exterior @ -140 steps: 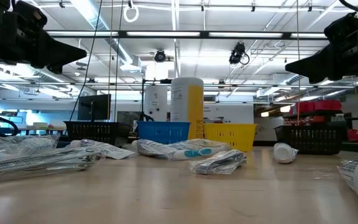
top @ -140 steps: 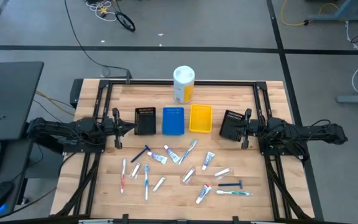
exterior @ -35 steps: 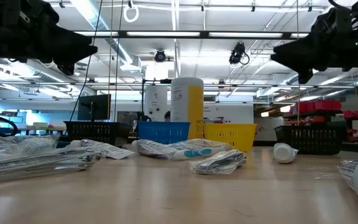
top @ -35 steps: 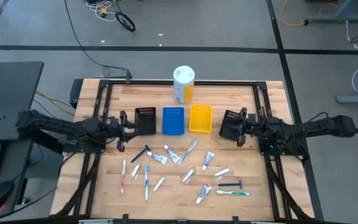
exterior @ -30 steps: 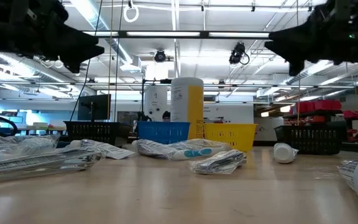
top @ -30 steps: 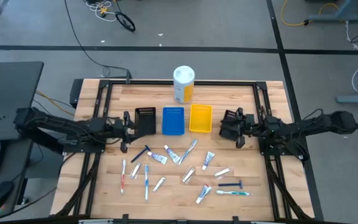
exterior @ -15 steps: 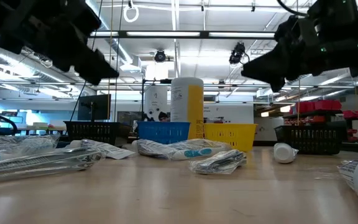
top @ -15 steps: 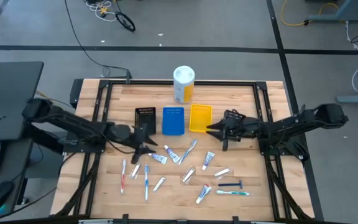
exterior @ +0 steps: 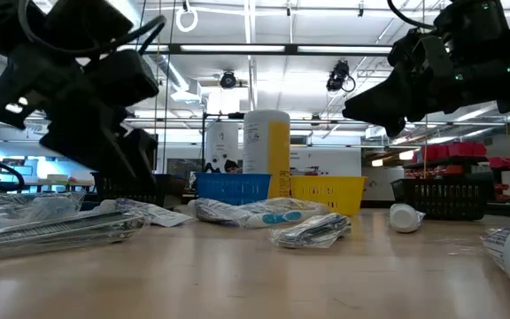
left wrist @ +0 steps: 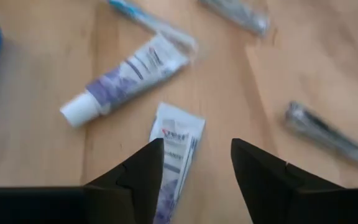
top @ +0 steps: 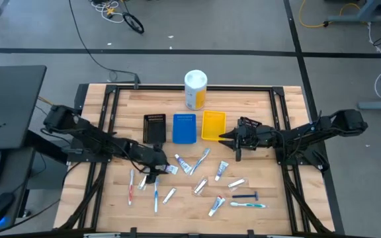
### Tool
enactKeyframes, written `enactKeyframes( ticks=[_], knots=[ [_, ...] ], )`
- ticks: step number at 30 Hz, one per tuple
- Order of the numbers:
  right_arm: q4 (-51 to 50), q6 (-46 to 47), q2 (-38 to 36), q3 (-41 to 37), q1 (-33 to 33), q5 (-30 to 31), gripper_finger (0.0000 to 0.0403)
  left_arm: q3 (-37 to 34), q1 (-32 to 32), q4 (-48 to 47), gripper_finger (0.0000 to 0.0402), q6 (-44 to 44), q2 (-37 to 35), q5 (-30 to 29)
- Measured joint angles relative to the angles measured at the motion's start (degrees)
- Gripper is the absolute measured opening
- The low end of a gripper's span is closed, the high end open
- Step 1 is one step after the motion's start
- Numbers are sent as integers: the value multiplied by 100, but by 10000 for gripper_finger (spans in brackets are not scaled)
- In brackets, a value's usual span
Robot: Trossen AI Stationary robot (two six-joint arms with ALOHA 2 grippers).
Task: Pick & Place Travel size toiletries
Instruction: Put the white toothpaste into the left black bin
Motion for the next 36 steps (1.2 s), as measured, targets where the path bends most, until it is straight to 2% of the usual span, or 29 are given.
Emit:
enactKeyframes(
  ticks=[6, 13, 17, 27, 32, 36],
  knots=[
    [-2, 0, 0, 0, -1, 2, 124, 27, 3, -88, 225, 237, 274, -247],
    [-6, -2, 0, 0, -2, 2, 124, 15, 13, -219, 219, 491, 286, -824],
    [-6, -2, -2, 0, -2, 2, 124, 12, 53, -437, 199, 347, 286, -716],
    [-7, -2, -2, 0, -2, 2, 124, 15, 73, -447, 118, 99, 273, -548],
    [-8, -2, -2, 0, -2, 2, 124, 133, 72, -481, 105, -75, 267, -920],
    [-8, -2, -2, 0, -2, 2, 124, 529, 125, -737, 107, -144, 264, -1301]
  ],
)
